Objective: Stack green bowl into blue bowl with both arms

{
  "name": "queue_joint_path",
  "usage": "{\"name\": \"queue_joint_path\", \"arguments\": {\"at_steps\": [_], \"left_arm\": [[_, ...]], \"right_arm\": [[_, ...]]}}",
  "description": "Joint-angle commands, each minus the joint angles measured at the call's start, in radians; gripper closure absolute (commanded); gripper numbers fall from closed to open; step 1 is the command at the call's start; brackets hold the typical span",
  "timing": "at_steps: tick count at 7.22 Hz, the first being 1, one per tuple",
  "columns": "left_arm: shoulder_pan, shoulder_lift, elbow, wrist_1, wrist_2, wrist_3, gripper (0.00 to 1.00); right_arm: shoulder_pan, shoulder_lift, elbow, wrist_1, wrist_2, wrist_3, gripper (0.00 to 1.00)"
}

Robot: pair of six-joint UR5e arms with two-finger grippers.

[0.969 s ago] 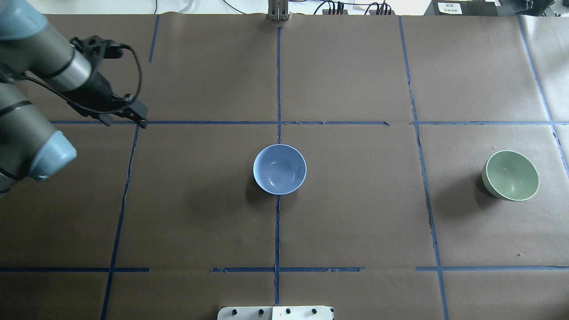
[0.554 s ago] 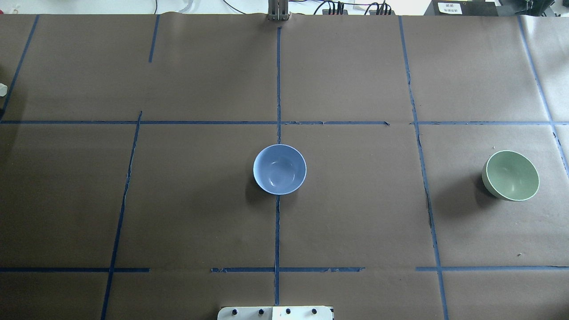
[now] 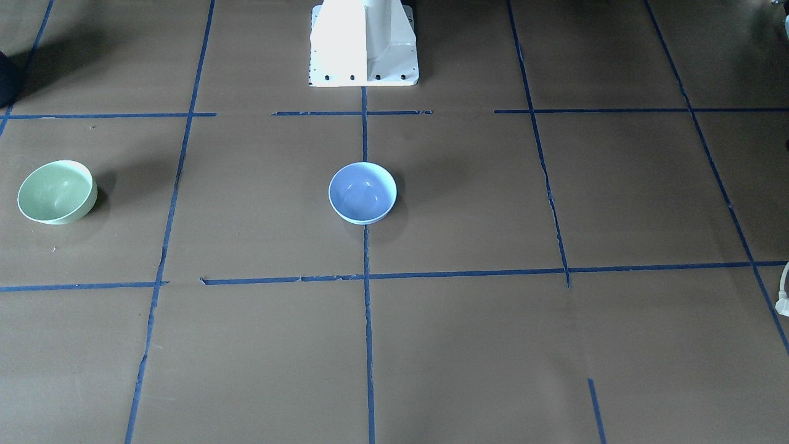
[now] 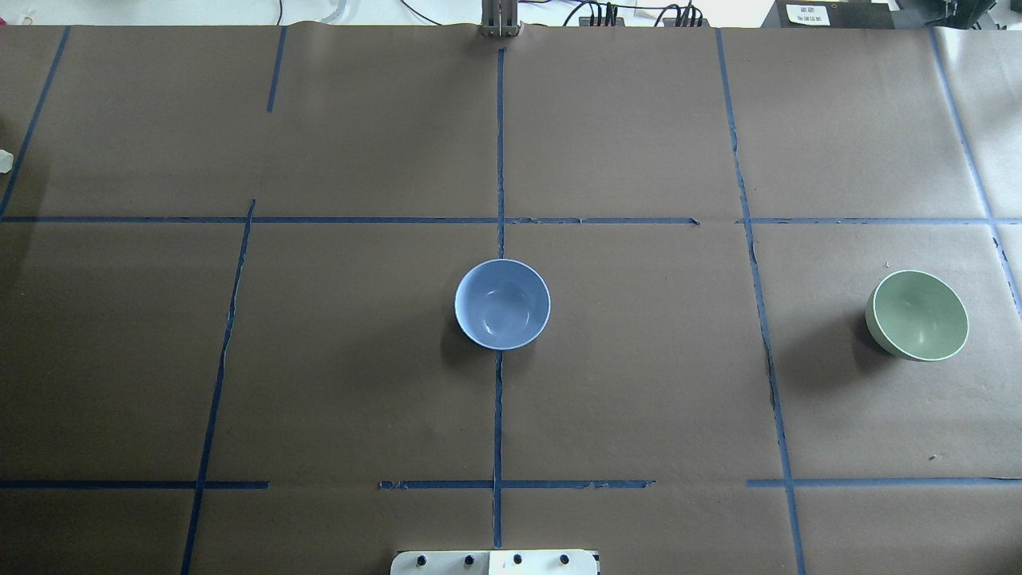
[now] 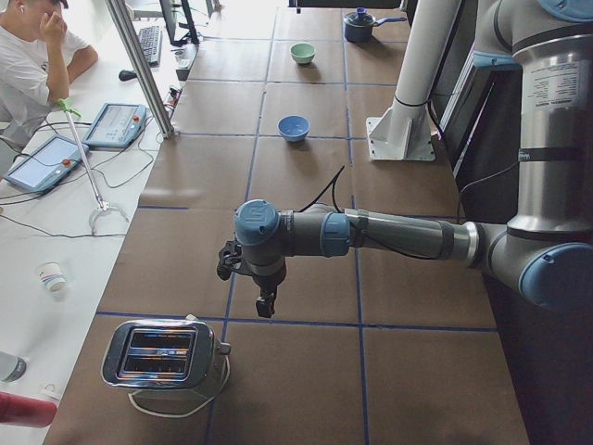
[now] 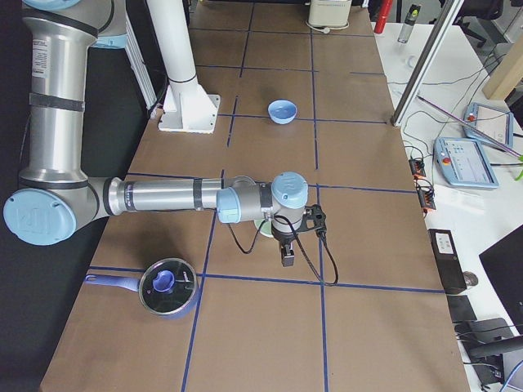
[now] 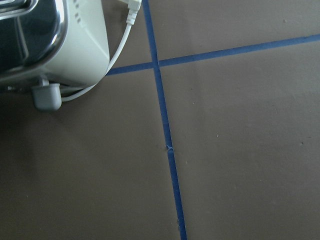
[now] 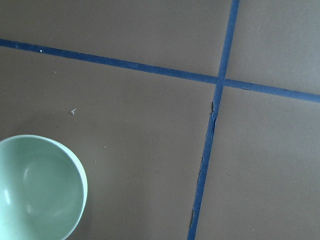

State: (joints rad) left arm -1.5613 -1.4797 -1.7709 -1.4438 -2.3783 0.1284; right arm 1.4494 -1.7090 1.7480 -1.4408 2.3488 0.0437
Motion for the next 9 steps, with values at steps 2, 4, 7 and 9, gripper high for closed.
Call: {"name": "queue_joint_path", "arguments": {"at_steps": [2, 4, 7, 9], "left_arm": [[-0.003, 0.009, -0.002, -0.017, -0.013, -0.024, 0.00], [-0.003, 0.006, -0.002, -0.017, -0.013, -0.024, 0.00], [-0.003, 0.006, -0.002, -0.018, -0.013, -0.019, 0.00], [-0.003, 0.006, -0.002, -0.018, -0.013, -0.019, 0.00]], "right_arm": [[-0.163, -0.069, -0.016, 0.404, -0.005, 0.436, 0.00], [-0.344, -0.086, -0.047, 0.558, -0.127, 0.603, 0.00], [-0.412, -0.055, -0.137, 0.625, -0.149, 0.654, 0.31], [-0.412, -0.057, -0.136, 0.626, -0.148, 0.685, 0.98]]}}
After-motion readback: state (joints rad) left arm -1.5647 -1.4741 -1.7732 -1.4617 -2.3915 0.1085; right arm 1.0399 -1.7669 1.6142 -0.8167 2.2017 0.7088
